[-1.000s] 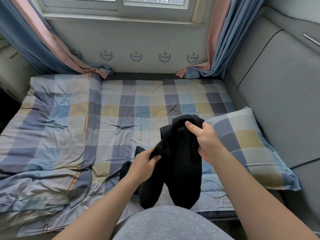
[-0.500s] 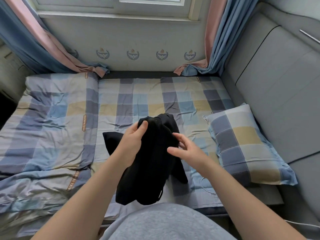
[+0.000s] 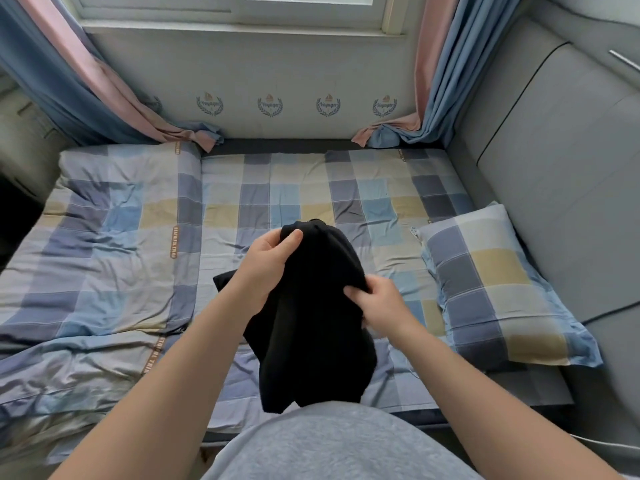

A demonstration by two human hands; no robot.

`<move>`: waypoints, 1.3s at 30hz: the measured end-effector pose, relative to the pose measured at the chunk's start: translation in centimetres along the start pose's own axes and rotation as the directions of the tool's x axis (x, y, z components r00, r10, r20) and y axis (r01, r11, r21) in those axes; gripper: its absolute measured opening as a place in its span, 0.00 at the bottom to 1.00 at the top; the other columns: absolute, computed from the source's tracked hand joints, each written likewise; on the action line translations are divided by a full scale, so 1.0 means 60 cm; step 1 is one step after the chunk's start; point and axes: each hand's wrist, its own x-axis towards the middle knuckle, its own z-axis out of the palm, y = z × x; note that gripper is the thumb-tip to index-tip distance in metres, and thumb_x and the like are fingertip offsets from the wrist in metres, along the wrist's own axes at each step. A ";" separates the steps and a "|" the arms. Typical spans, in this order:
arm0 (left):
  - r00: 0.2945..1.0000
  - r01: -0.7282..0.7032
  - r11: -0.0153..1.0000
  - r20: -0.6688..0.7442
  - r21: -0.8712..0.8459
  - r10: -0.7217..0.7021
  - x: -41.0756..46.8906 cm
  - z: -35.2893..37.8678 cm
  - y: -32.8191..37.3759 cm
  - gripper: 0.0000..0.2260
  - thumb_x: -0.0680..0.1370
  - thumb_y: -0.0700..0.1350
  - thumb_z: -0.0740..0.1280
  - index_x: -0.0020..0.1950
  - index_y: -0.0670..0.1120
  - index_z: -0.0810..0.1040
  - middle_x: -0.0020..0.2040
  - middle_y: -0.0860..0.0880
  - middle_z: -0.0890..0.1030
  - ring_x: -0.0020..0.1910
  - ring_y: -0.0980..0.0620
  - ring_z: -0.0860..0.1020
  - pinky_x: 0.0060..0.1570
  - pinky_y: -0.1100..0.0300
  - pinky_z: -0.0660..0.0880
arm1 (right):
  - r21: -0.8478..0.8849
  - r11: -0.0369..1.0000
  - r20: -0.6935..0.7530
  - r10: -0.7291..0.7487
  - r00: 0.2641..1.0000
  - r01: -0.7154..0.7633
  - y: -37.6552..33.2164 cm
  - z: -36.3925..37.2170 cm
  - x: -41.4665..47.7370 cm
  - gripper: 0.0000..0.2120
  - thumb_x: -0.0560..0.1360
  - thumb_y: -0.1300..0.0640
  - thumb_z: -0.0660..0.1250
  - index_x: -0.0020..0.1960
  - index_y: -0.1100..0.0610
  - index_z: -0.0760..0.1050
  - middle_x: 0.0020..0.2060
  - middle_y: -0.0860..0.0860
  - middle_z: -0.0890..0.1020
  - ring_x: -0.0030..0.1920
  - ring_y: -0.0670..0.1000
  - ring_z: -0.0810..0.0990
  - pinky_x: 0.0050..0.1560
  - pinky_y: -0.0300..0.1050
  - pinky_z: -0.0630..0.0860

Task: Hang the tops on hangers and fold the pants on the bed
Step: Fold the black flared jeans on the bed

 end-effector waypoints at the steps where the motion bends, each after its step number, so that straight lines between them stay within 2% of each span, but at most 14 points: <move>1: 1.000 -0.004 0.997 -0.005 0.073 0.004 0.003 -0.004 -0.003 0.12 0.82 0.49 0.66 0.63 0.47 0.79 0.56 0.48 0.85 0.57 0.48 0.83 0.58 0.51 0.79 | 0.034 0.999 -0.038 -0.005 0.999 0.006 -0.006 -0.008 0.002 0.06 0.80 0.59 0.67 0.45 0.56 0.81 0.33 0.49 0.81 0.37 0.50 0.79 0.38 0.48 0.74; 3: 1.000 0.013 0.987 -0.001 0.162 -0.013 0.006 -0.010 -0.017 0.15 0.80 0.49 0.69 0.66 0.48 0.76 0.59 0.50 0.83 0.56 0.53 0.82 0.54 0.58 0.80 | 0.122 0.992 -0.098 -0.002 0.995 0.014 -0.021 -0.021 0.005 0.08 0.80 0.56 0.67 0.44 0.55 0.82 0.34 0.48 0.84 0.37 0.48 0.81 0.35 0.44 0.74; 6: 1.000 0.009 0.958 0.017 0.285 -0.015 -0.003 -0.008 -0.044 0.27 0.77 0.50 0.73 0.73 0.51 0.67 0.60 0.63 0.73 0.50 0.73 0.77 0.43 0.74 0.75 | 0.254 0.967 -0.147 0.021 0.989 0.017 -0.043 -0.039 0.012 0.09 0.81 0.54 0.67 0.44 0.54 0.83 0.39 0.50 0.86 0.40 0.49 0.84 0.34 0.43 0.77; 9: 1.000 0.004 0.886 0.019 0.464 -0.015 -0.011 0.001 -0.073 0.37 0.71 0.62 0.74 0.76 0.55 0.64 0.67 0.61 0.67 0.63 0.64 0.68 0.60 0.61 0.69 | 0.398 0.917 -0.172 0.077 0.982 -0.003 -0.064 -0.052 0.019 0.09 0.82 0.54 0.65 0.47 0.55 0.82 0.41 0.51 0.86 0.42 0.50 0.85 0.33 0.43 0.79; 11: 0.994 0.015 0.897 0.092 0.443 -0.062 -0.017 0.010 -0.082 0.39 0.65 0.68 0.72 0.73 0.57 0.69 0.70 0.60 0.70 0.68 0.58 0.69 0.66 0.53 0.71 | 0.495 0.869 -0.175 0.108 0.979 -0.007 -0.077 -0.060 0.022 0.09 0.83 0.56 0.64 0.49 0.55 0.81 0.42 0.52 0.86 0.42 0.52 0.86 0.34 0.44 0.81; 15: 0.955 0.030 0.949 0.272 0.315 -0.120 -0.019 0.025 -0.087 0.28 0.65 0.64 0.75 0.62 0.58 0.77 0.56 0.53 0.83 0.53 0.55 0.83 0.52 0.57 0.81 | 0.652 0.758 -0.131 0.134 0.982 -0.017 -0.093 -0.067 0.018 0.09 0.84 0.57 0.61 0.53 0.58 0.80 0.42 0.55 0.87 0.42 0.55 0.87 0.36 0.47 0.82; 22: 0.990 -0.133 0.833 0.110 0.537 0.087 0.003 0.023 -0.081 0.02 0.79 0.48 0.70 0.48 0.52 0.79 0.39 0.53 0.81 0.40 0.55 0.80 0.40 0.61 0.74 | 0.750 0.652 0.014 0.147 0.989 -0.107 -0.091 -0.067 0.002 0.08 0.84 0.58 0.60 0.55 0.60 0.76 0.46 0.60 0.86 0.45 0.57 0.87 0.40 0.51 0.84; 25: 0.990 -0.133 0.872 0.019 0.471 0.140 0.010 0.019 -0.064 0.04 0.80 0.48 0.68 0.46 0.49 0.78 0.39 0.52 0.81 0.39 0.54 0.80 0.40 0.59 0.75 | 0.561 0.825 -0.040 0.105 0.994 -0.065 -0.088 -0.073 0.000 0.05 0.82 0.57 0.64 0.57 0.55 0.75 0.56 0.55 0.84 0.56 0.55 0.84 0.53 0.53 0.82; 27: 0.990 -0.099 0.896 -0.046 0.432 0.132 0.018 0.019 -0.052 0.05 0.80 0.48 0.68 0.47 0.48 0.77 0.42 0.50 0.82 0.43 0.50 0.81 0.44 0.54 0.77 | 0.306 0.952 -0.021 -0.015 1.000 0.021 -0.089 -0.074 -0.009 0.13 0.78 0.51 0.70 0.61 0.48 0.74 0.62 0.49 0.79 0.63 0.49 0.78 0.63 0.51 0.76; 29: 0.992 -0.028 0.920 -0.101 0.390 0.073 0.024 0.022 -0.043 0.08 0.81 0.49 0.67 0.47 0.46 0.75 0.43 0.47 0.80 0.43 0.48 0.80 0.45 0.52 0.76 | 0.120 0.985 0.090 -0.134 0.987 0.123 -0.093 -0.065 -0.021 0.25 0.72 0.43 0.73 0.67 0.43 0.71 0.67 0.43 0.75 0.67 0.43 0.73 0.66 0.45 0.71; 32: 0.982 0.129 0.964 -0.167 0.231 -0.092 0.026 0.026 -0.034 0.13 0.81 0.50 0.67 0.53 0.40 0.73 0.47 0.42 0.79 0.45 0.45 0.79 0.45 0.50 0.75 | -0.090 0.981 0.306 -0.139 0.942 0.174 -0.090 -0.033 -0.035 0.41 0.63 0.35 0.75 0.72 0.38 0.64 0.69 0.39 0.69 0.65 0.31 0.68 0.62 0.32 0.67; 34: 0.966 0.213 0.976 -0.160 0.048 -0.203 0.019 0.027 -0.024 0.15 0.81 0.50 0.67 0.58 0.40 0.74 0.50 0.41 0.81 0.46 0.44 0.81 0.43 0.51 0.79 | -0.201 0.963 0.390 -0.091 0.916 0.181 -0.080 -0.003 -0.042 0.45 0.63 0.34 0.75 0.75 0.40 0.60 0.69 0.41 0.68 0.67 0.36 0.69 0.66 0.36 0.69; 36: 0.959 0.244 0.970 -0.140 -0.023 -0.245 0.015 0.025 -0.014 0.16 0.81 0.51 0.68 0.60 0.40 0.74 0.52 0.40 0.81 0.49 0.42 0.82 0.43 0.50 0.80 | -0.261 0.943 0.332 -0.112 0.937 0.205 -0.067 0.023 -0.046 0.40 0.68 0.41 0.73 0.75 0.44 0.61 0.68 0.45 0.72 0.67 0.45 0.72 0.66 0.45 0.72; 39: 0.964 0.236 0.971 -0.116 -0.041 -0.239 0.012 0.019 -0.008 0.19 0.81 0.53 0.67 0.62 0.39 0.73 0.55 0.38 0.81 0.53 0.40 0.82 0.48 0.49 0.81 | -0.343 0.897 0.137 -0.246 0.959 0.279 -0.064 0.029 -0.035 0.14 0.74 0.56 0.66 0.59 0.49 0.74 0.47 0.47 0.81 0.48 0.48 0.80 0.47 0.45 0.75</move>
